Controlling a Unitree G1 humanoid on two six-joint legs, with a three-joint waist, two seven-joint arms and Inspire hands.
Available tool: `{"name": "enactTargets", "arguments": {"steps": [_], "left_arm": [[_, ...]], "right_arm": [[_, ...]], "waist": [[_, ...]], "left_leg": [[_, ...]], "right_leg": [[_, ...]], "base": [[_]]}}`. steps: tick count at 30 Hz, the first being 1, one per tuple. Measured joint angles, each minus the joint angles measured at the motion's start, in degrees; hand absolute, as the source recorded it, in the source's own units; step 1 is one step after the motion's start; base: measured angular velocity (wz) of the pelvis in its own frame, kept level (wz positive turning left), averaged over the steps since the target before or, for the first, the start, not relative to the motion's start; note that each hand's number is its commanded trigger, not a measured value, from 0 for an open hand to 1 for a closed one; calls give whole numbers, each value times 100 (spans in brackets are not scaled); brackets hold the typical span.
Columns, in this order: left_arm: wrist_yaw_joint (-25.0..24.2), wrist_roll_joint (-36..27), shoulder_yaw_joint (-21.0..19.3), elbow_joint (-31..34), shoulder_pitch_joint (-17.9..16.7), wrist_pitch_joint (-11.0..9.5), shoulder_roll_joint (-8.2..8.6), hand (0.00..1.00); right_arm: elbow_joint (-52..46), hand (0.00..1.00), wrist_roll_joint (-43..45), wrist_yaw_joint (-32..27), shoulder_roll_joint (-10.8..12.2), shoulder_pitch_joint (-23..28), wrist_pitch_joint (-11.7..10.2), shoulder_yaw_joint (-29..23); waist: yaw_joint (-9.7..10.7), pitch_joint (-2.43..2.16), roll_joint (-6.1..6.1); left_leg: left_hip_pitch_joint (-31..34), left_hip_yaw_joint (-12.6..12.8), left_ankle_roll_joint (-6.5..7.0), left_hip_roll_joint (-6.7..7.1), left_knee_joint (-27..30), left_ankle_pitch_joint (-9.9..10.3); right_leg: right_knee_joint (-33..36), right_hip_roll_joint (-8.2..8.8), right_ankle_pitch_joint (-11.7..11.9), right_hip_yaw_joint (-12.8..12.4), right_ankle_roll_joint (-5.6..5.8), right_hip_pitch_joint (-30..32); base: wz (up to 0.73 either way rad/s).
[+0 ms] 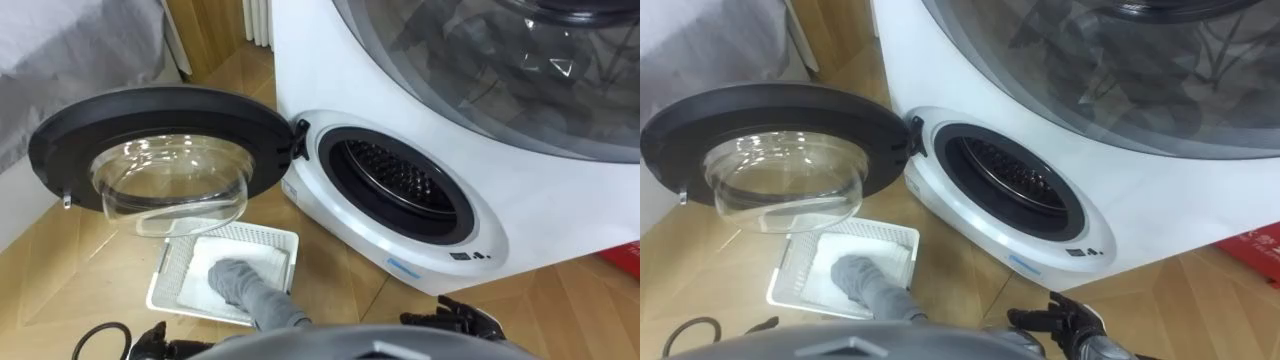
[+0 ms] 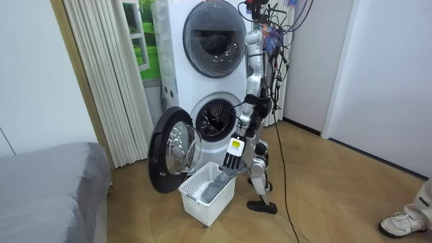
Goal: Put towel into washing machine
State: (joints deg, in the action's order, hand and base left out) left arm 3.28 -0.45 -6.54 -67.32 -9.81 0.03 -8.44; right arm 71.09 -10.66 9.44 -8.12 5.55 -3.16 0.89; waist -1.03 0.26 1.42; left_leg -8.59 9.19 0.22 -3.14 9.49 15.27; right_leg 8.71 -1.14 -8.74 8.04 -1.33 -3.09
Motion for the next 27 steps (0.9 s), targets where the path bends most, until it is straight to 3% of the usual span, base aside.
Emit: {"name": "enactTargets", "arguments": {"steps": [15,18,27], "left_arm": [[86,15,7,0,54,-40,5,0],[116,328,12,0,108,-56,5,0],[289,1207,616,-60,904,-354,25,0]], "right_arm": [[47,0,4,45,-2,-57,-9,13],[71,0,-4,49,-7,-113,-72,39],[549,0,31,70,-39,-751,-186,467]], "waist": [[-6,-1,-6],[-9,-10,-17],[90,19,-143]], "left_leg": [[114,2,0,-1,6,0],[178,2,0,-1,16,0],[912,7,13,0,197,-9]], "right_leg": [[3,-11,6,38,-3,117],[12,3,6,16,-4,167],[249,9,96,10,-26,966]], "base": [[0],[0],[-3]]}}
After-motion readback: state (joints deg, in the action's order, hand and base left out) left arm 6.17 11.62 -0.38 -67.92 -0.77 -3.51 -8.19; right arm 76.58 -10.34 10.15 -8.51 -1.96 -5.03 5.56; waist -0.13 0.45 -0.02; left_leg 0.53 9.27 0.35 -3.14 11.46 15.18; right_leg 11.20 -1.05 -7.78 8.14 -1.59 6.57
